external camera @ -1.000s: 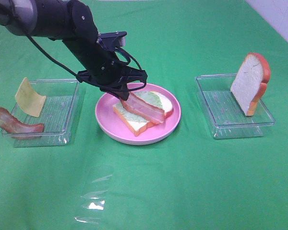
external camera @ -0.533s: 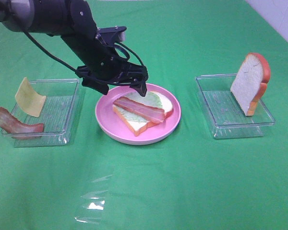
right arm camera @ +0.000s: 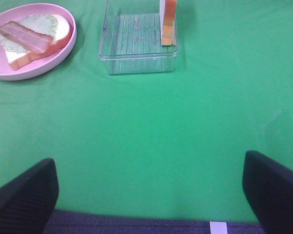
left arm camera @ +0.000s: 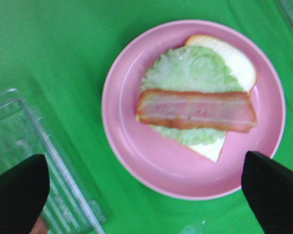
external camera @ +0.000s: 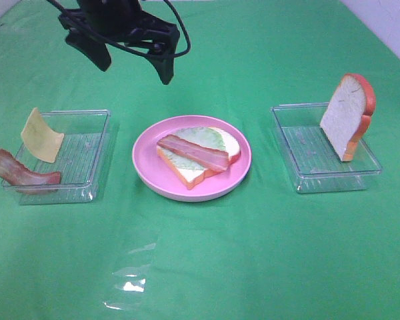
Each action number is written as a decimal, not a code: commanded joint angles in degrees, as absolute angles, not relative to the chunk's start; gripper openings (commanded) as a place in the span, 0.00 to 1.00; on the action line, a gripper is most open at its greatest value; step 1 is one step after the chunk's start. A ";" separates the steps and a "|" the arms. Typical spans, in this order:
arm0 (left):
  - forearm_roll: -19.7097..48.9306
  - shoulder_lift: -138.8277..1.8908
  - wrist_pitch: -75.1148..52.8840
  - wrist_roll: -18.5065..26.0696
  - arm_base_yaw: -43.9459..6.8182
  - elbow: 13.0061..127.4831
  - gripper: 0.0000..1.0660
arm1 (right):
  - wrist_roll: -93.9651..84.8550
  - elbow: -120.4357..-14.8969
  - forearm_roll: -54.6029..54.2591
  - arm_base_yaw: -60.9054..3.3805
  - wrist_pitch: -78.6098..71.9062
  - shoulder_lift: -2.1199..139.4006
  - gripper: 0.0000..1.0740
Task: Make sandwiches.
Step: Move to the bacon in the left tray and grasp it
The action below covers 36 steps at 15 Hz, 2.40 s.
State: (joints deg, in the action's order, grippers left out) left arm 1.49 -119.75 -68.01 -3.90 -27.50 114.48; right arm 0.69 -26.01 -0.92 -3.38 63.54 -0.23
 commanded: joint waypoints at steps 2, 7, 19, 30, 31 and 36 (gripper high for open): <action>-0.69 -114.71 -75.69 -4.64 -27.56 112.19 0.95 | 0.57 -25.84 -0.92 -3.04 62.97 -1.83 0.91; 0.92 -106.17 -75.69 -4.70 -19.65 97.12 0.95 | 0.57 -25.84 -0.92 -3.04 62.97 -1.83 0.91; 3.55 -100.96 -64.06 -3.78 -1.78 76.60 0.94 | 0.57 -25.84 -0.92 -3.04 62.97 -1.83 0.91; 5.50 -110.24 -50.36 -2.64 -1.78 72.65 0.90 | 0.57 -25.84 -0.92 -3.04 62.97 -1.83 0.91; 5.50 -110.98 -50.02 -2.46 -1.78 72.65 0.90 | 0.57 -25.84 -0.92 -3.04 62.97 -1.83 0.91; 5.96 -112.59 -49.22 -2.46 -1.78 72.65 0.87 | 0.57 -25.84 -0.92 -3.04 62.97 -1.83 0.91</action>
